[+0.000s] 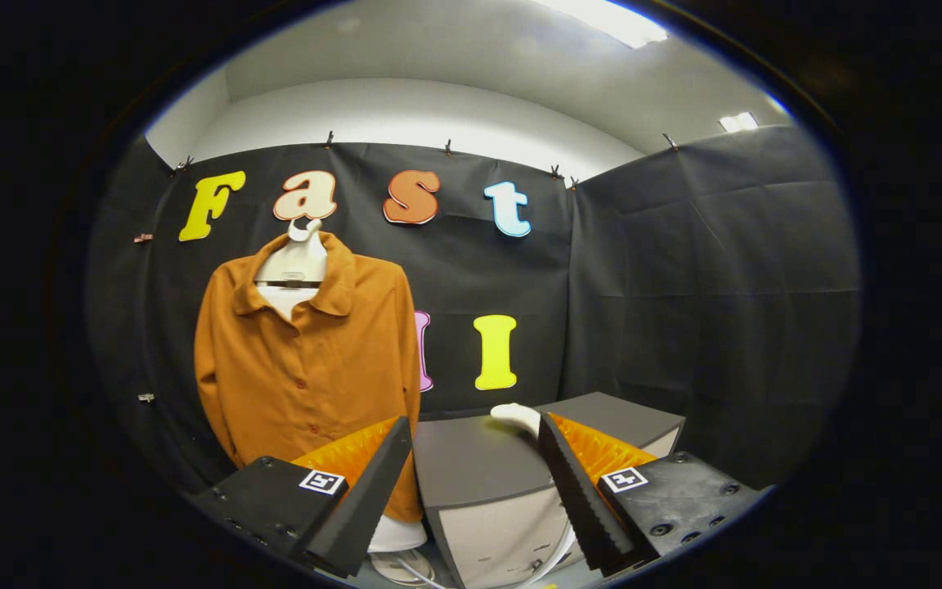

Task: Iron the clothes twice with a garment steamer, once on the left side and once on the right side.

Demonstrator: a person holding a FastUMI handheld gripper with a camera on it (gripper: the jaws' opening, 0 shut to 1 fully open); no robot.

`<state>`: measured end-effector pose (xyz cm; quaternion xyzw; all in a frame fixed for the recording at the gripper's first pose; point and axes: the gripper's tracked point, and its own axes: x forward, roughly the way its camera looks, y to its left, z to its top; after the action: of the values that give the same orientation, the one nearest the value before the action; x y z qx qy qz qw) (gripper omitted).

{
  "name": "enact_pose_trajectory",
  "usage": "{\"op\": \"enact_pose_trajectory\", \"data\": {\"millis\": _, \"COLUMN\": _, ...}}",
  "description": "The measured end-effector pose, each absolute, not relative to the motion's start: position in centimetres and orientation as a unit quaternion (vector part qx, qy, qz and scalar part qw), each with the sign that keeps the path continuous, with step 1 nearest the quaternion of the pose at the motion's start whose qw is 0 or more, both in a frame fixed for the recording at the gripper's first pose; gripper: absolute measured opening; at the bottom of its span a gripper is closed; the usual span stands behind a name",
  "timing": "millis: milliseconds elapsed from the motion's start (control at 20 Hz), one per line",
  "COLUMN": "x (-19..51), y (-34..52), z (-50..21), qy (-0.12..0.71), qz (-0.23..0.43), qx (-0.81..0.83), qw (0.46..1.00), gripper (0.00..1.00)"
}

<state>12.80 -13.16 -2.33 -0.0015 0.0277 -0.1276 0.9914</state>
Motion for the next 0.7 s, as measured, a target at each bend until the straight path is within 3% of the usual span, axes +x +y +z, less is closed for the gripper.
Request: {"op": "enact_pose_trajectory", "data": {"millis": 700, "x": 29.3, "y": -26.7, "z": -13.4, "qy": 0.158, "qz": -0.082, "qx": 0.042, "qw": 0.983, "gripper": 0.98}}
